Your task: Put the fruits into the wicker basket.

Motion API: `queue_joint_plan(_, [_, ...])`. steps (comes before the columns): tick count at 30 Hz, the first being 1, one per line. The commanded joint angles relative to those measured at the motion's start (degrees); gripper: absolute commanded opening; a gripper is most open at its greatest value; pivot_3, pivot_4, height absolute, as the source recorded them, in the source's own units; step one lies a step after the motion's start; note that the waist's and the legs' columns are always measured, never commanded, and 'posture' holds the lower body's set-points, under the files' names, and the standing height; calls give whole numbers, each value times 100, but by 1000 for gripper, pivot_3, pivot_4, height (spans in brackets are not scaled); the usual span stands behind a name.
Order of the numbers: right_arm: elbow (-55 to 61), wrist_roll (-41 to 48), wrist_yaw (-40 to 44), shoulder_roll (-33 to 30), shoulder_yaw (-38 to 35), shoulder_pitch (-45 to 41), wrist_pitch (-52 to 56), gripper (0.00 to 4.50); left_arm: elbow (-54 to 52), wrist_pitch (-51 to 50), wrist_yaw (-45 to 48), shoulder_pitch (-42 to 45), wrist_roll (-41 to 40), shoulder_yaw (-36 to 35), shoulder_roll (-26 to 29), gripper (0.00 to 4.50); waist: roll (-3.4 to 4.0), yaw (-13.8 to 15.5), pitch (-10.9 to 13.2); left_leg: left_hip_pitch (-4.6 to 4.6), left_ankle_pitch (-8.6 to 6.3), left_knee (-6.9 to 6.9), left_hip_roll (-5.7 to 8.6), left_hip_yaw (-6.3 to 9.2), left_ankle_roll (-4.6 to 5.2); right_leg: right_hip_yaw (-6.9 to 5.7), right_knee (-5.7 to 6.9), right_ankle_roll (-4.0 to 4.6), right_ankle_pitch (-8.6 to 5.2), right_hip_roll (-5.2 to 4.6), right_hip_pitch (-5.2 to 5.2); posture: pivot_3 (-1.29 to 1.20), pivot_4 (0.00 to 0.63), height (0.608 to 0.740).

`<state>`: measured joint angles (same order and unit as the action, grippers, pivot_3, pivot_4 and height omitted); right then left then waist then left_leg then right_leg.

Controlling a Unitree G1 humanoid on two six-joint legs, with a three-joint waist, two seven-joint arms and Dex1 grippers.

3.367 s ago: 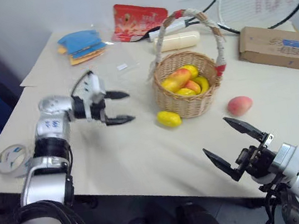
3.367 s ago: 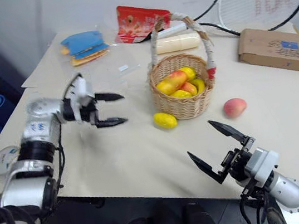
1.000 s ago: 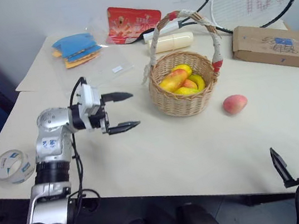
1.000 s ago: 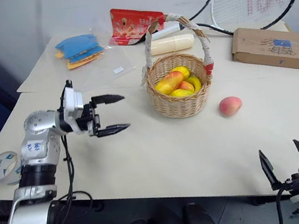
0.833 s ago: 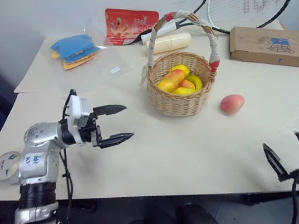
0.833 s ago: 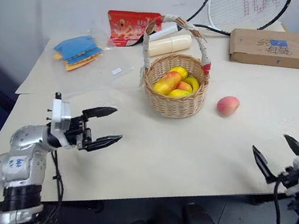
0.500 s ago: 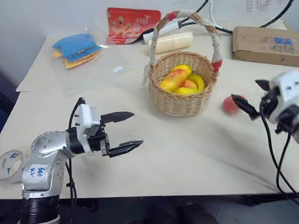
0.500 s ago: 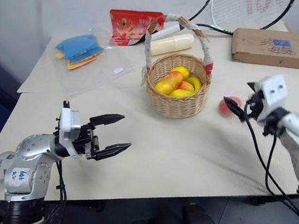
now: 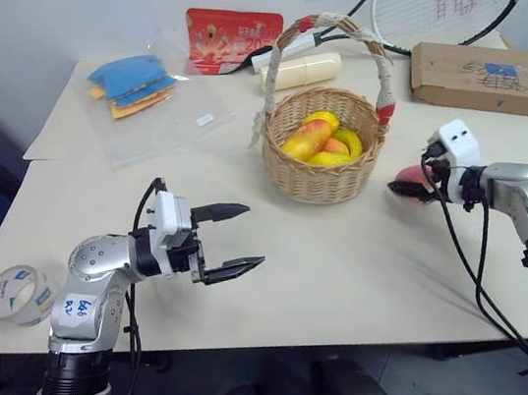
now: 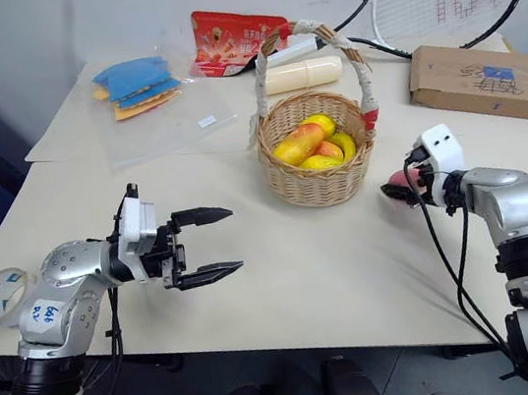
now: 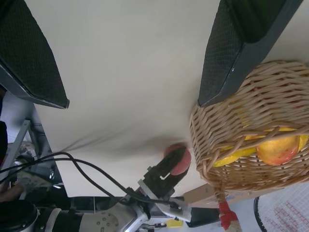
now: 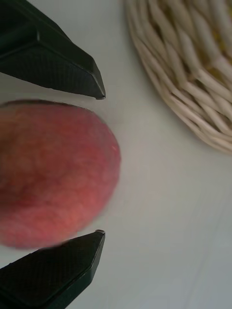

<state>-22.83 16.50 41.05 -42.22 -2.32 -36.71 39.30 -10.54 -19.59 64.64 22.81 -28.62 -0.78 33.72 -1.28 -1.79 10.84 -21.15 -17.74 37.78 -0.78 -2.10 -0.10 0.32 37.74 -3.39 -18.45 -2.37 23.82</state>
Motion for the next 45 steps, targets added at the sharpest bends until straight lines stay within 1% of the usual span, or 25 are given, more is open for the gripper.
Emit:
queue_joint_plan(1, [141,45,106,-120,-194,-100,43,3505,-99,27,45,19,-110,-27,39,4500,0,4,0,0,0,0,-1,1,0,-1,0,0,0,0,0,0,150,740])
queue_joint_plan(4, [543,191,333,-305,-399,161,154,2700,-98,14,25,29,-123,-49,43,4500,0,22,0,-2,0,1,0,0,0,-1,-2,0,0,0,0,0,150,740])
queue_joint_plan(5, [880,389,510,-363,-537,318,231,2551,-121,-4,18,-1,-143,-73,58,4500,0,25,0,-3,0,1,0,1,0,-1,-3,0,0,-1,0,0,150,740])
queue_joint_plan(7, [1769,1044,940,-493,-900,641,665,2524,-174,-14,64,-80,-156,-126,153,4500,0,47,0,-6,0,-1,0,4,0,-4,-7,-1,0,-1,0,0,150,740])
queue_joint_plan(8, [2426,1415,1284,-683,-1028,944,891,2524,-202,-40,79,-116,-190,-191,219,4500,0,43,0,-7,-1,-2,0,5,1,-5,-8,-1,0,-1,0,0,150,740])
queue_joint_plan(10, [3489,1833,1640,-969,-1158,1485,1133,2524,-257,-71,79,-168,-269,-318,310,4500,4,43,3,-10,-2,-5,-1,5,2,-4,-13,-2,1,-2,0,0,150,740])
queue_joint_plan(11, [3905,1950,1692,-1066,-1192,1713,1184,2524,-279,-75,73,-195,-311,-375,343,4500,4,40,3,-7,-2,-8,-2,8,2,-7,-16,-2,1,-2,-2,0,150,740])
queue_joint_plan(13, [4690,2568,1309,-856,-1469,1828,1627,2524,-381,-150,19,-238,-471,-512,372,4500,4,7,3,2,-2,-7,-3,13,2,-10,-22,-2,1,-2,-13,0,150,740])
queue_joint_plan(14, [5021,2902,845,-511,-1527,1638,1823,2524,-450,-243,-75,-245,-603,-609,340,4500,3,-23,3,5,-2,-9,-4,12,2,-9,-23,-4,3,-2,-16,0,150,740])
queue_joint_plan(16, [5380,3130,160,47,-1456,1286,1899,2524,-520,-353,-285,-231,-759,-740,251,4500,0,-72,3,11,-2,-7,-7,10,0,-5,-18,-4,9,-2,-21,0,150,740])
queue_joint_plan(18, [5425,2939,-510,497,-1257,993,1960,2524,-544,-432,-470,-206,-832,-790,179,4500,1,-61,2,12,2,-6,-5,11,-4,-5,-15,-3,16,-2,-20,0,150,740])
queue_joint_plan(19, [5203,2421,-980,834,-914,766,1658,2524,-525,-433,-617,-189,-792,-771,113,4500,1,-48,2,14,3,-5,-4,13,-5,-7,-14,-3,16,-2,-20,0,150,740])
queue_joint_plan(21, [4821,1688,-1600,1279,-446,473,1170,2524,-488,-391,-815,-180,-681,-714,27,4500,-2,-31,0,12,2,-3,-4,14,-5,-8,-16,-3,17,-3,-18,0,150,740])
queue_joint_plan(22, [4579,1349,-1935,1472,-252,335,1055,2524,-452,-323,-866,-193,-609,-689,-11,4500,-2,-21,0,8,2,-2,-2,12,-5,-6,-16,-3,17,-4,-13,0,150,740])
queue_joint_plan(25, [3692,267,-2911,2107,101,-87,35,2524,-449,-268,-980,-284,-561,-650,-95,4500,-2,8,0,-12,4,-3,1,9,-8,-6,-13,-3,17,-6,9,0,150,740])
queue_joint_plan(28, [3169,-237,-3073,2282,459,-309,-131,2524,-492,-217,-1041,-355,-527,-590,-160,4500,-2,19,0,-40,18,0,4,-1,-29,0,-2,-3,17,-7,43,0,150,740])
queue_joint_plan(30, [2966,-369,-3082,2333,501,-413,-190,3231,-524,-196,-1042,-391,-520,-555,-183,4500,-2,18,0,-68,19,9,4,-1,-31,0,4,-3,17,-7,67,0,150,740])
queue_joint_plan(31, [2920,-382,-3027,2317,486,-480,-189,3430,-555,-194,-1034,-416,-526,-535,-184,4500,-2,15,0,-81,19,14,2,0,-30,-2,10,-3,17,-7,75,0,150,740])
queue_joint_plan(32, [2918,-383,-2965,2285,443,-558,-229,3776,-587,-200,-1031,-441,-544,-530,-186,4500,-2,14,0,-90,19,18,1,0,-29,-3,11,-4,18,-6,81,0,150,740])
queue_joint_plan(34, [3099,-123,-2485,2142,403,-605,-135,4469,-636,-231,-1043,-481,-599,-542,-190,4500,-2,9,0,-97,17,22,2,0,-20,-2,11,-10,21,-7,83,0,150,740])
queue_joint_plan(35, [3214,51,-2213,2071,371,-586,-87,4469,-653,-238,-1051,-489,-609,-542,-191,4500,-2,5,0,-99,8,23,2,-1,-2,-1,10,-12,23,-7,84,0,150,740])
queue_joint_plan(37, [3554,611,-1613,1772,122,-491,340,4469,-653,-202,-1043,-513,-582,-542,-184,4500,-2,13,0,-98,3,23,2,1,9,-3,6,-13,23,-7,83,0,150,740])
queue_joint_plan(40, [3831,996,-902,1115,-296,-298,357,4469,-656,-174,-1042,-525,-573,-606,-136,4500,-2,21,0,-99,2,22,0,4,10,-6,2,-13,23,-7,82,0,150,740])
queue_joint_plan(43, [4234,1751,-3,490,-638,175,664,4469,-674,-204,-1029,-523,-613,-653,-82,4500,-2,51,0,-99,-2,23,2,7,17,-10,-9,-13,23,-9,72,0,150,740])
queue_joint_plan(45, [4476,2309,621,12,-983,730,970,4469,-680,-214,-998,-521,-620,-676,-23,4500,-2,42,0,-98,-3,22,2,8,20,-10,-11,-14,23,-9,68,0,150,740])
